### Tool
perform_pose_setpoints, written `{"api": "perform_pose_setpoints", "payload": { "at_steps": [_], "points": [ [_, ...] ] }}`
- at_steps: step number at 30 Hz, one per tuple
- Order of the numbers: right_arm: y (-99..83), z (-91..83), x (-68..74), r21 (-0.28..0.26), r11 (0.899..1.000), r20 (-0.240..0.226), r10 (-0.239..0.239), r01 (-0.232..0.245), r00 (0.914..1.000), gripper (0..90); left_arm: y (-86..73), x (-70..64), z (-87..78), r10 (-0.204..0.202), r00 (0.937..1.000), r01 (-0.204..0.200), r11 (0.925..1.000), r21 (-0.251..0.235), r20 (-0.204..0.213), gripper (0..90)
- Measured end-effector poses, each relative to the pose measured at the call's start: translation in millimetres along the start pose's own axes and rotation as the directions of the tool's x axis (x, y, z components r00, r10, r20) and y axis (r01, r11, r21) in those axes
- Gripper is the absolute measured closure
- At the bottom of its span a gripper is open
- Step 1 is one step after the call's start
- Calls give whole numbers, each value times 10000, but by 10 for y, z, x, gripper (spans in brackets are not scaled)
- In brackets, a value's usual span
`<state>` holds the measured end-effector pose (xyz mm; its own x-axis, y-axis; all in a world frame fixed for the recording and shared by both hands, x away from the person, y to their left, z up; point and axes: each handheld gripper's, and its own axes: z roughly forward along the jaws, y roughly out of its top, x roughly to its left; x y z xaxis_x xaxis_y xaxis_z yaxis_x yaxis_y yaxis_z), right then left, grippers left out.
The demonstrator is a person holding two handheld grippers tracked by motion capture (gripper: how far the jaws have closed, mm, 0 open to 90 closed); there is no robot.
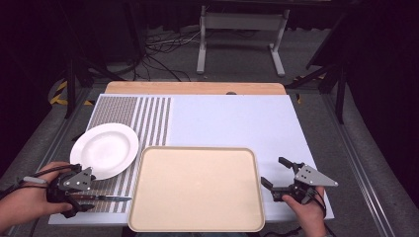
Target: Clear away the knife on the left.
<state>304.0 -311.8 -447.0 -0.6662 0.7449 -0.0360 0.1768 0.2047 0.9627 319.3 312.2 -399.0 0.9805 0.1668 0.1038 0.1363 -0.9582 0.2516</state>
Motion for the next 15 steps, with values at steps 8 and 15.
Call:
{"api": "perform_pose_setpoints", "payload": {
  "at_steps": [8, 15],
  "points": [
    [-1, -1, 4, -5, 10000, -56, 21, -21, 10000, 50, -40, 52, 83, 577, 9968, -626, 9940, 896, 558, 229],
    [-5, 6, 9, 1, 10000, -130, -6, 6, 9999, 49, -55, 86, 140, 438, 9952, -578, 9846, 1652, 870, 246]
  ]
}}
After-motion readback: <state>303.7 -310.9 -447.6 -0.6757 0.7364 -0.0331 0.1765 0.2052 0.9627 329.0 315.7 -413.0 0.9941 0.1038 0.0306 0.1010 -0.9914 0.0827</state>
